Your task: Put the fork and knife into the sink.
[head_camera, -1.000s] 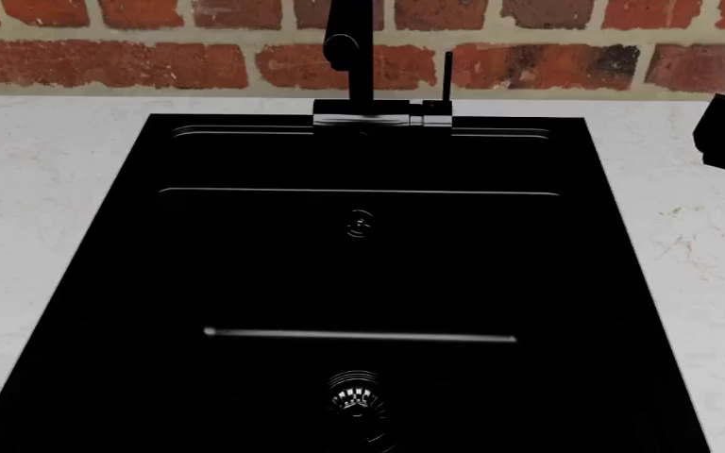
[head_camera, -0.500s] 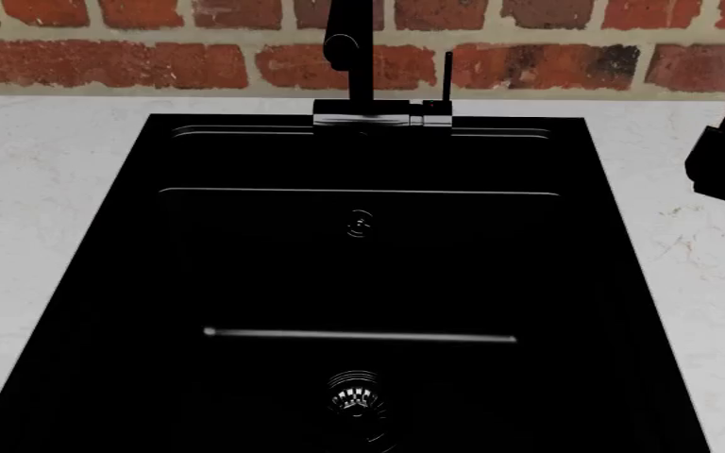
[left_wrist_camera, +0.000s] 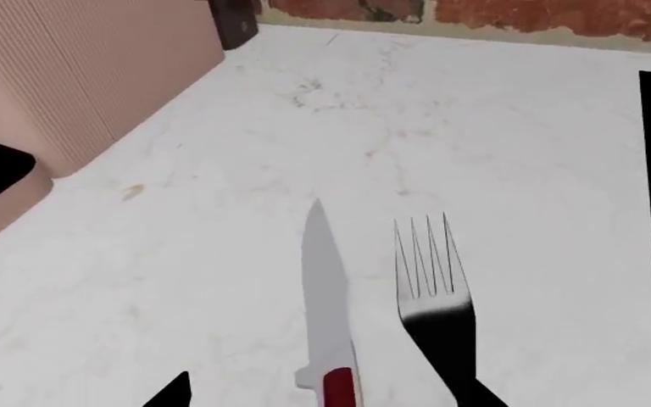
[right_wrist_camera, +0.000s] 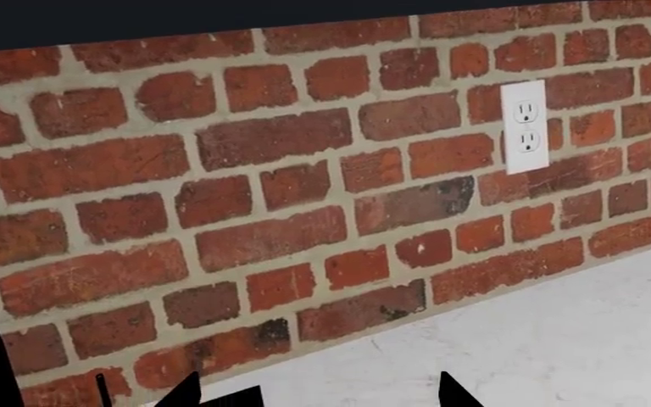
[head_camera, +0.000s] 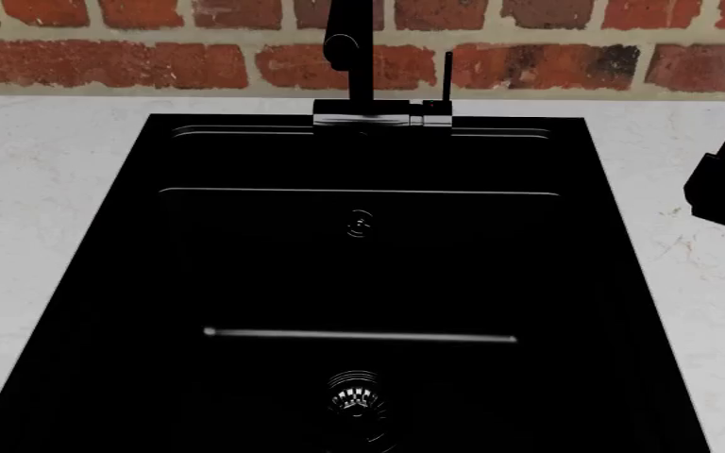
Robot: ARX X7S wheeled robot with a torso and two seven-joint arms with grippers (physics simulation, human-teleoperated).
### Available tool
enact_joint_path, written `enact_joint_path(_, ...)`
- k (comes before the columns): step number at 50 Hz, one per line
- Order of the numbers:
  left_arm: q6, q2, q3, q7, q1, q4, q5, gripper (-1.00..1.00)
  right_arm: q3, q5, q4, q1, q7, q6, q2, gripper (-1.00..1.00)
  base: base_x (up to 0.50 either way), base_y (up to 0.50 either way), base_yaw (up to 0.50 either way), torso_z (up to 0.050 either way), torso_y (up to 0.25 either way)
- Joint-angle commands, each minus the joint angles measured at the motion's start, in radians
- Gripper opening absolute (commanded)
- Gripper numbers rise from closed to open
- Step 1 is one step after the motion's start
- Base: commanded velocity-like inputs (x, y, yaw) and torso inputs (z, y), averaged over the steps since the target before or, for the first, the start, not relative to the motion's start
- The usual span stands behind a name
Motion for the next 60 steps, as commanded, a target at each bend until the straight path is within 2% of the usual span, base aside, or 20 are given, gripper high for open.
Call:
enact_joint_path(1,0.032,-0.018,0.003,0.011,0.063,-0.028,0.033,1.0,0.004,-0.01,0.001,-0.024,-0.008,-0.019,-0.004,1.0,0.0,0.0,0.0,0.0,0.0)
enact_joint_path(11,0.052,-0.013,0.009,0.01,0.091,-0.052,0.033,1.0,0.01,-0.039,0.01,-0.057,-0.045,-0.052,0.002,1.0,0.0,0.0,0.0,0.0,0.0)
enact_joint_path(29,0.101,-0.002,0.033,0.116,0.103,-0.11,0.069,1.0,-0.001,-0.009,0.004,-0.033,-0.01,-0.037,-0.004,1.0,0.0,0.0,0.0,0.0,0.0)
enact_joint_path(41,0.135,-0.019,0.009,0.104,0.128,-0.12,0.087,1.0,0.0,-0.035,0.017,-0.06,-0.043,-0.068,0.0,1.0,0.0,0.0,0.0,0.0,0.0)
enact_joint_path(60,0.189,0.009,0.007,0.185,0.201,-0.152,0.108,1.0,-0.006,-0.047,0.021,-0.073,-0.057,-0.087,0.003,1.0,0.0,0.0,0.0,0.0,0.0)
